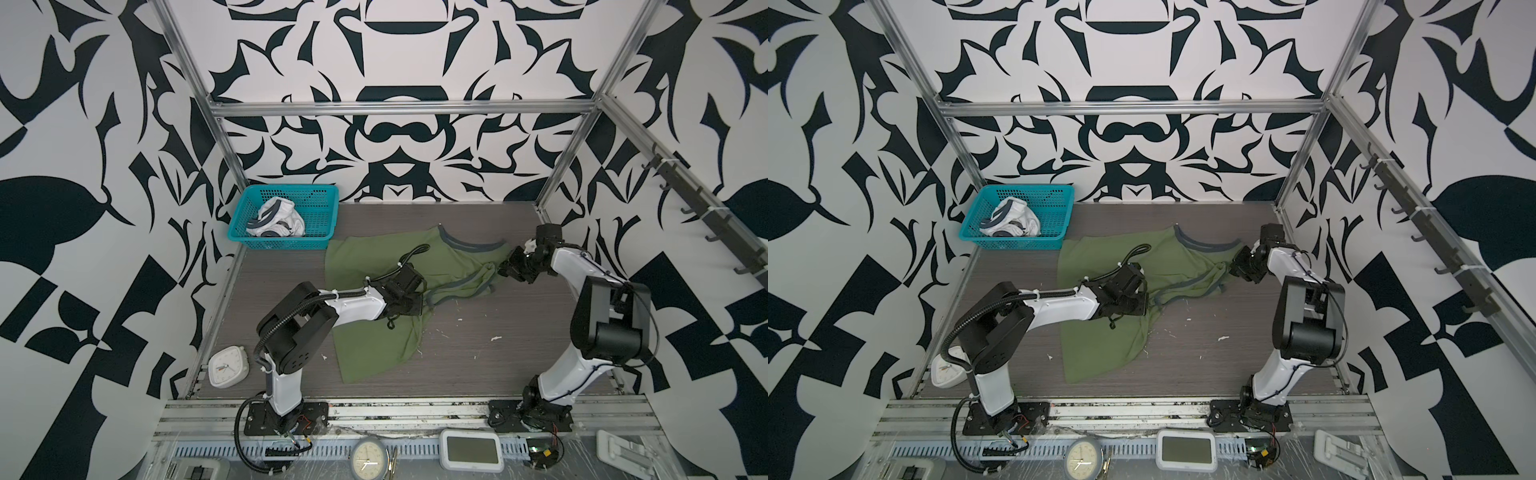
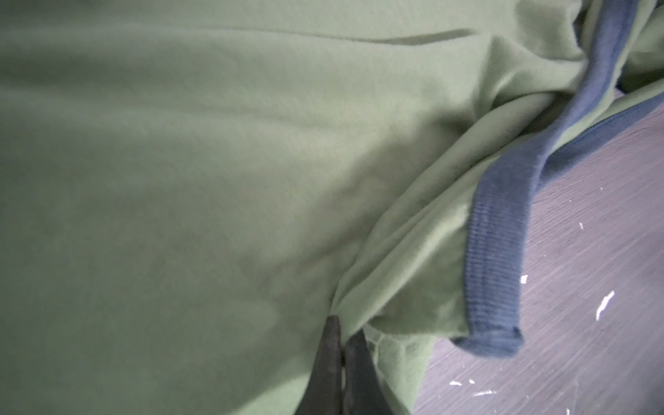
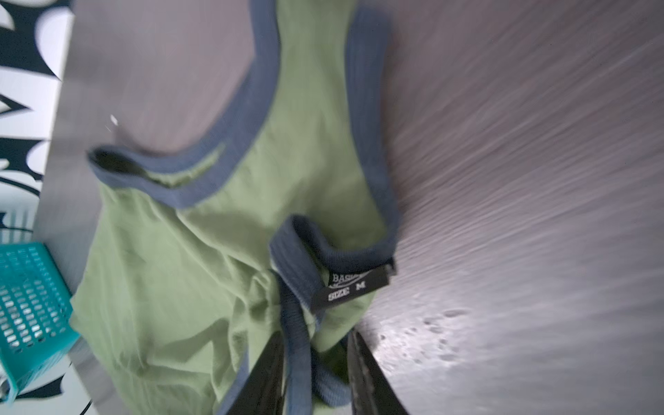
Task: Fold and stack tank tops
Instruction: Smooth out the tank top at the center of the table.
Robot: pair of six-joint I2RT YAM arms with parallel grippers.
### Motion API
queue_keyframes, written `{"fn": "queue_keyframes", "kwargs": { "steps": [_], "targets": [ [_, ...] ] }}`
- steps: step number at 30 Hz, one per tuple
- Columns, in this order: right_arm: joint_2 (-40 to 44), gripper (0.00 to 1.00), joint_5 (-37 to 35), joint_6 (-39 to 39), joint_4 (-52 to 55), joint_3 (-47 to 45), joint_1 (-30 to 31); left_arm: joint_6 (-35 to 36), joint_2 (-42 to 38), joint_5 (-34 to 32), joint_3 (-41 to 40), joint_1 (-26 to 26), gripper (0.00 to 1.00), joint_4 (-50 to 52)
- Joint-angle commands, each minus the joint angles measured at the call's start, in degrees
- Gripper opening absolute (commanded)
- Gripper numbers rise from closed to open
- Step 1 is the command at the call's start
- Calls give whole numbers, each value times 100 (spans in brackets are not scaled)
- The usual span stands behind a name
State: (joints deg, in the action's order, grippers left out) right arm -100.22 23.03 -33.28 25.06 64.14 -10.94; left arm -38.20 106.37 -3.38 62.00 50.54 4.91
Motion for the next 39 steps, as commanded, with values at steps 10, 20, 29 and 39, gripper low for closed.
{"fn": "queue_keyframes", "kwargs": {
  "steps": [10, 20, 29, 39],
  "targets": [
    [-141, 28, 600, -262, -520, 31, 320, -140, 49, 4, -80, -2, 0, -59],
    [-65, 31, 189, -48, -139, 351, 572, -158, 90, 37, -74, -1, 0, -95],
    [-10, 28, -212, 41, 85, 619, 762, -171, 147, 74, -81, -5, 0, -121],
    [-326, 27, 13, -58, -30, 670, 782, -177, 148, 78, -77, -1, 0, -145]
  ]
}}
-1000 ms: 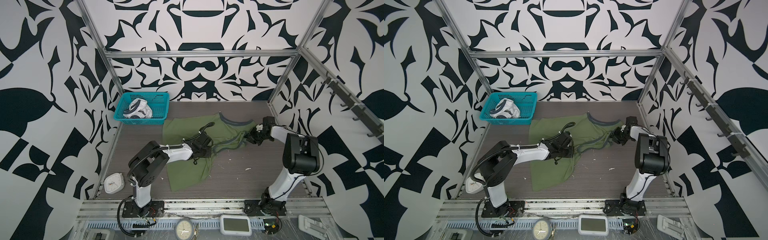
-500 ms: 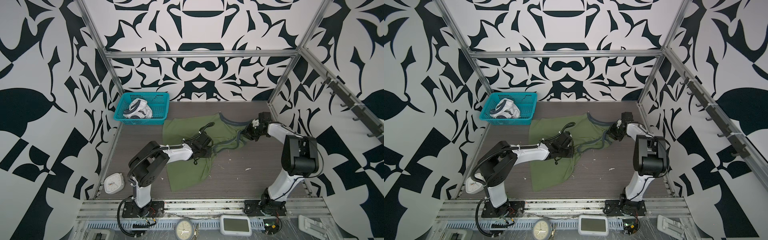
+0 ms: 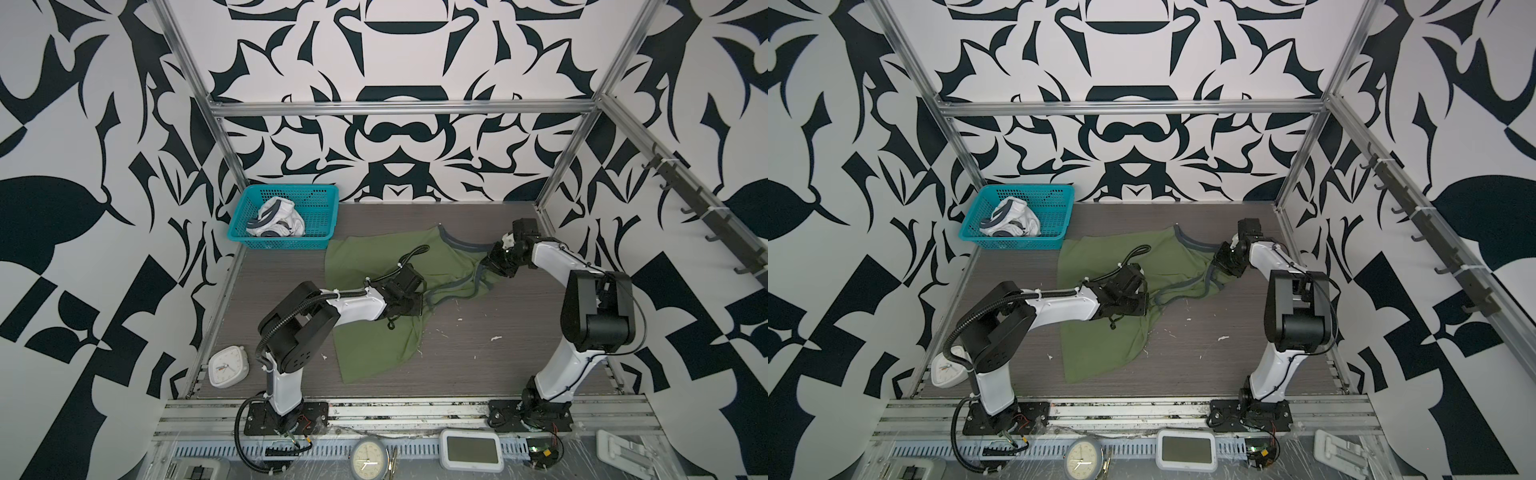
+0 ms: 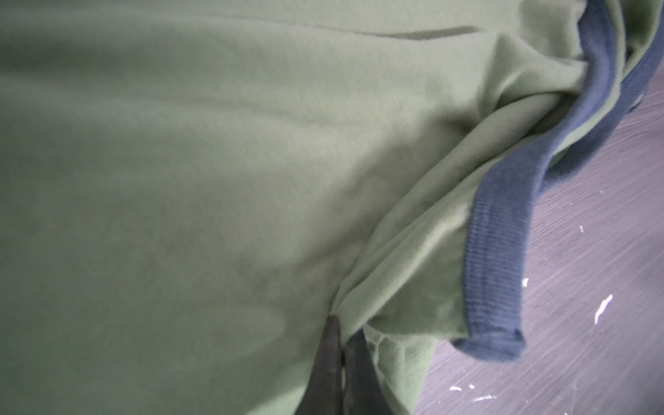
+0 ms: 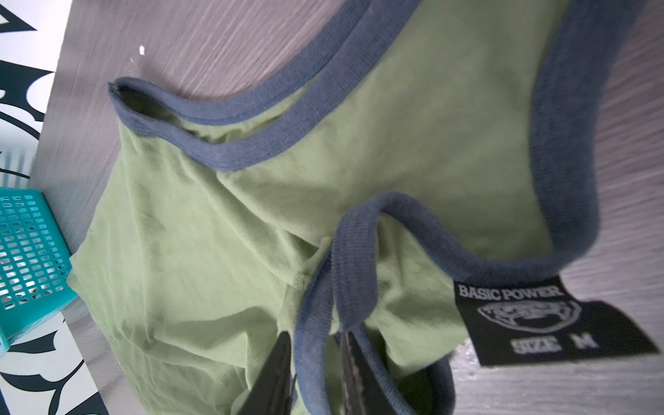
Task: Fold and stack tank tops
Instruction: Smooth out the tank top at the center of the table.
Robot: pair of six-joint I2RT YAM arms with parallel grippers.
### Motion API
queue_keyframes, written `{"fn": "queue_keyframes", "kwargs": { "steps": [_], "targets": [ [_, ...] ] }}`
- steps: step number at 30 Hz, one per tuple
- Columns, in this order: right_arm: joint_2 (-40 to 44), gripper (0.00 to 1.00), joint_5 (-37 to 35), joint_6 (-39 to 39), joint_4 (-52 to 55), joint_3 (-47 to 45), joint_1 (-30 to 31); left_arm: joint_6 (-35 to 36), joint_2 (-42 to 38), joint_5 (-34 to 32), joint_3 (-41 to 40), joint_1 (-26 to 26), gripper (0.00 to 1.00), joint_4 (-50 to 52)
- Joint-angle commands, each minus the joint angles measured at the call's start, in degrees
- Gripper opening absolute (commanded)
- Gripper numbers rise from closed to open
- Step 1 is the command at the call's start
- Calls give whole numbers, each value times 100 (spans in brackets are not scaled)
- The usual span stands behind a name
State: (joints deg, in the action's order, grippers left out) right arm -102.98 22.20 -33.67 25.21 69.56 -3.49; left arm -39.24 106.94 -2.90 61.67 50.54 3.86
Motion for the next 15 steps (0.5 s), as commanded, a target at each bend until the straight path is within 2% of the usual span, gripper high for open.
{"fn": "queue_keyframes", "kwargs": {
  "steps": [1, 15],
  "targets": [
    [-96, 27, 158, -33, -68, 137, 42, -61, 98, 36, -33, -1, 0, -42],
    [-354, 25, 548, -228, -324, 247, 123, -67, 157, 131, -46, -2, 0, -95]
  ]
}}
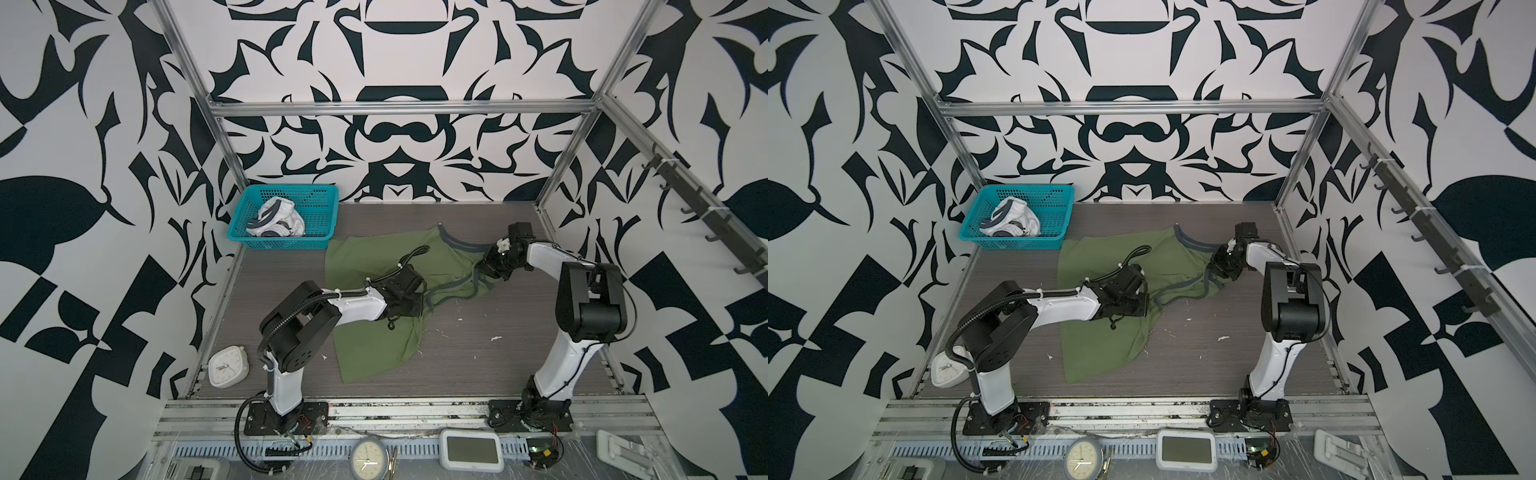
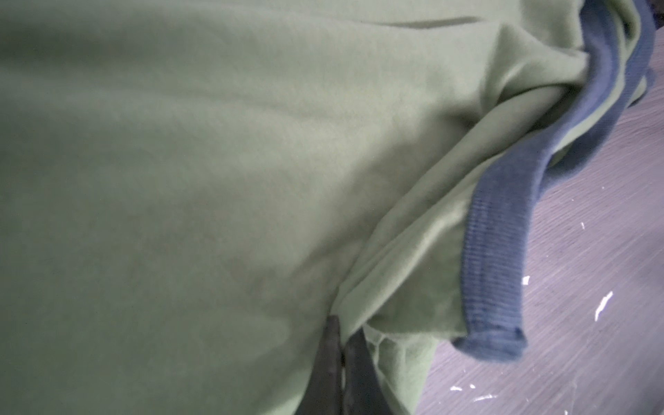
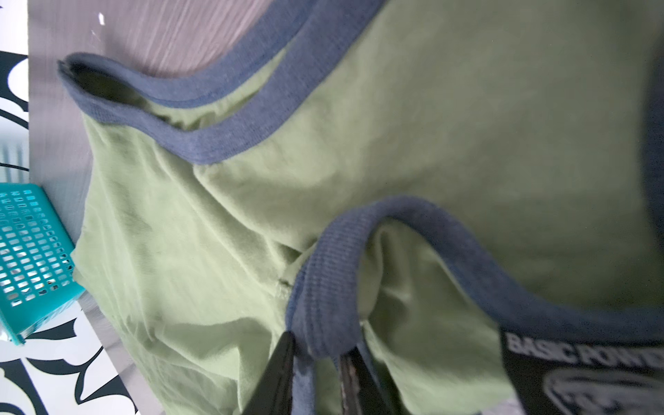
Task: Fold and stack tank tops
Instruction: Smooth out the tank top at the center of the table.
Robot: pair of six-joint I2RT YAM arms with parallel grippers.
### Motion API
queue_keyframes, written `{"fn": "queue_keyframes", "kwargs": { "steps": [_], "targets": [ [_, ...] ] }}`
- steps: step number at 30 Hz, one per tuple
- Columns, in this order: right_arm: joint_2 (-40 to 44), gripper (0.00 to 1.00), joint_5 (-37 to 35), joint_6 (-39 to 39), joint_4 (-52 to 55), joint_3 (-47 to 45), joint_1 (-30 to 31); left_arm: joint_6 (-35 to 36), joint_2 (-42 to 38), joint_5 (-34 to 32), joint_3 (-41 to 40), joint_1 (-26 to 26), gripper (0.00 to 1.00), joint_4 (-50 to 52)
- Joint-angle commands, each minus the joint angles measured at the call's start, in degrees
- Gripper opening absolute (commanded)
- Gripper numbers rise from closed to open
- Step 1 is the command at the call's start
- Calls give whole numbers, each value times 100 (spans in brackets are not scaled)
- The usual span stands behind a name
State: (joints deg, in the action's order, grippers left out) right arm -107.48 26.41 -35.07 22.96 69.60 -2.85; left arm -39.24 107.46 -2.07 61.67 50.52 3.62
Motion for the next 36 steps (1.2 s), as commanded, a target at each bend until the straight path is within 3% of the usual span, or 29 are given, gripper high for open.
{"fn": "queue_keyframes", "kwargs": {
  "steps": [1, 7, 15, 19, 21, 30, 36],
  "targets": [
    [98, 25, 117, -92, -99, 253, 78, -68, 104, 46, -48, 0, 0, -71],
    [53, 26, 62, -105, -75, 304, 140, -75, 124, 49, -46, 0, 0, -95],
    [145, 18, -157, -5, 100, 391, 215, -92, 161, 81, -58, 1, 0, -111],
    [286, 0, -425, 158, 317, 448, 229, -105, 161, 81, -75, 1, 0, -133],
    [426, 0, -585, 277, 460, 449, 240, -101, 161, 84, -75, 1, 0, -130],
    [1751, 0, -2496, 934, 1831, -214, 259, -82, 69, -109, -139, 1, 0, -53],
    [2373, 0, -3521, 754, 2408, -1089, 289, -255, 93, -774, -18, -41, 0, 367]
  ]
}}
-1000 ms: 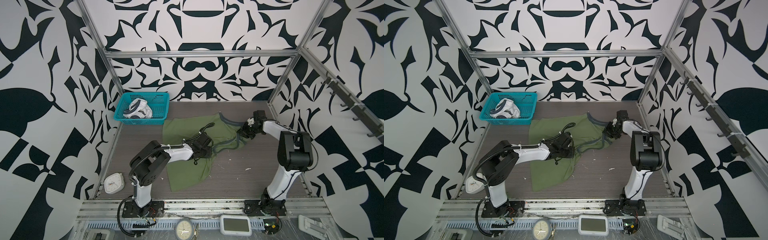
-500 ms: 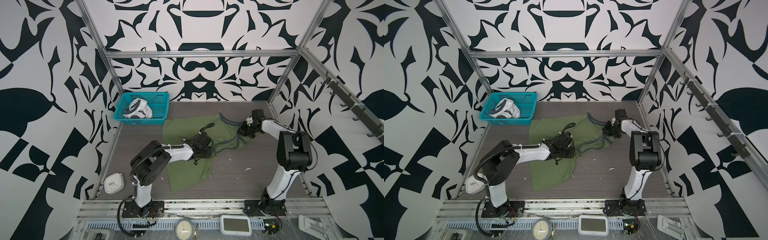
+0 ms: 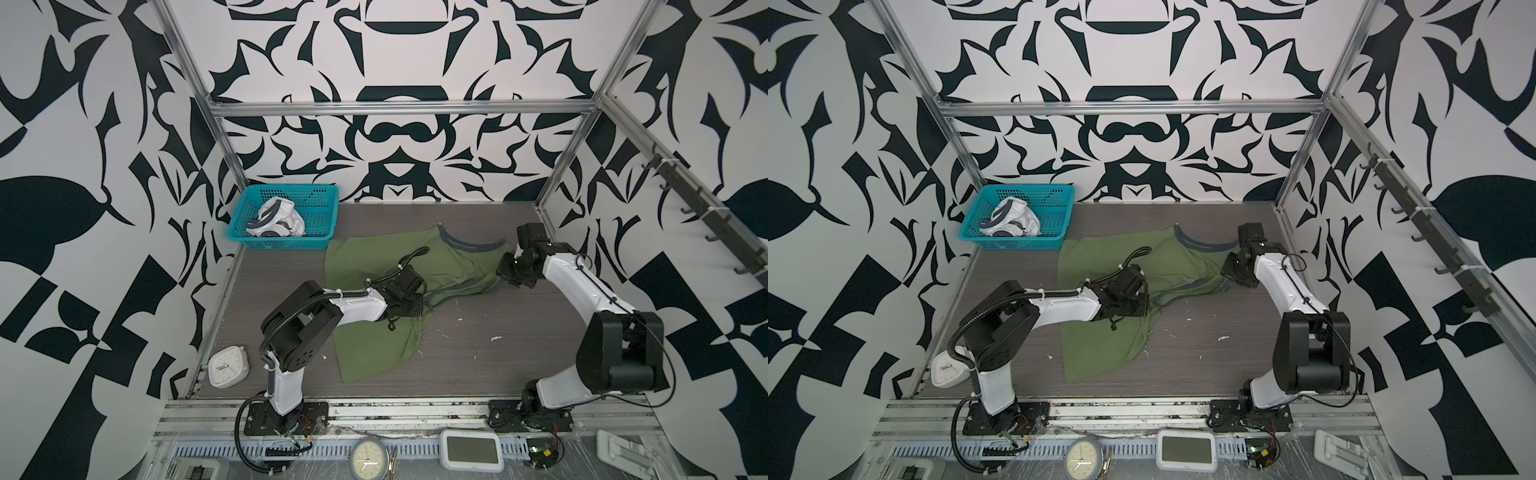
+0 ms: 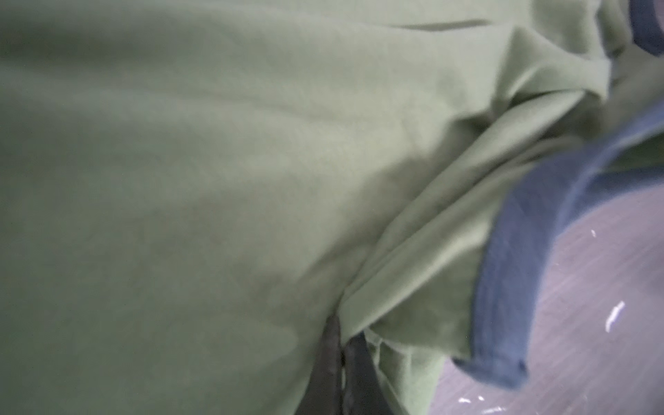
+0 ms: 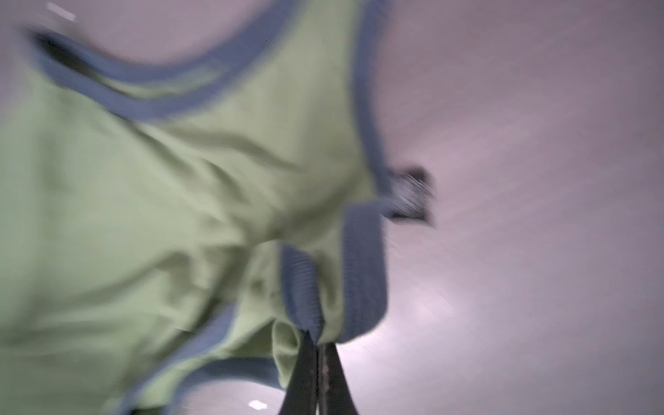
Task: Fold and stack tank tops
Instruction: Smooth out the tank top at the center of the table.
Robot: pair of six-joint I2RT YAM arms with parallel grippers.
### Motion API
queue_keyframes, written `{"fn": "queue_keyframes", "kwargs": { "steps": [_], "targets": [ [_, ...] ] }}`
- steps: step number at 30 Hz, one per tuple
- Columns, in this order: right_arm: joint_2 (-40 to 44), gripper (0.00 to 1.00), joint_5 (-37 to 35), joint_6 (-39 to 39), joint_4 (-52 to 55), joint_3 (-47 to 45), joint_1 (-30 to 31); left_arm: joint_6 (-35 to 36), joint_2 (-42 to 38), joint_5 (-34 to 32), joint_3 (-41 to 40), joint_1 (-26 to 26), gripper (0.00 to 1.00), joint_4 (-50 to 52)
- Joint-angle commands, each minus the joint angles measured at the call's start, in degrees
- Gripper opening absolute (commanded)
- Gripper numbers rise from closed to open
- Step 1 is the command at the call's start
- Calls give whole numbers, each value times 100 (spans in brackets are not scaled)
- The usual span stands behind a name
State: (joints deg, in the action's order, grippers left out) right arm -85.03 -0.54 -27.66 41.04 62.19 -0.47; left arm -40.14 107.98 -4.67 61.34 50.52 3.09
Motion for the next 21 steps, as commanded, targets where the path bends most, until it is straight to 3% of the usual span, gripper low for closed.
{"fn": "queue_keyframes", "kwargs": {
  "steps": [1, 8, 14, 15, 17, 21],
  "targets": [
    [150, 0, -920, -38, 680, -454, 76, -198, 62, -648, 90, -66, 0, 576],
    [70, 0, -2100, -259, 997, -774, 213, -221, -41, -820, 150, -211, 0, 593],
    [169, 0, -2352, -387, 860, -814, 222, 51, -91, -378, 93, -176, 0, 357],
    [240, 3, -2125, -361, 817, -830, 223, 107, -107, -290, 72, -147, 0, 313],
    [428, 19, -1689, -341, 859, -821, 214, 246, -150, -168, 59, -64, 0, 269],
    [974, 41, -1399, -430, 890, -842, 196, 473, -277, 235, -5, 128, 0, 26]
  ]
}}
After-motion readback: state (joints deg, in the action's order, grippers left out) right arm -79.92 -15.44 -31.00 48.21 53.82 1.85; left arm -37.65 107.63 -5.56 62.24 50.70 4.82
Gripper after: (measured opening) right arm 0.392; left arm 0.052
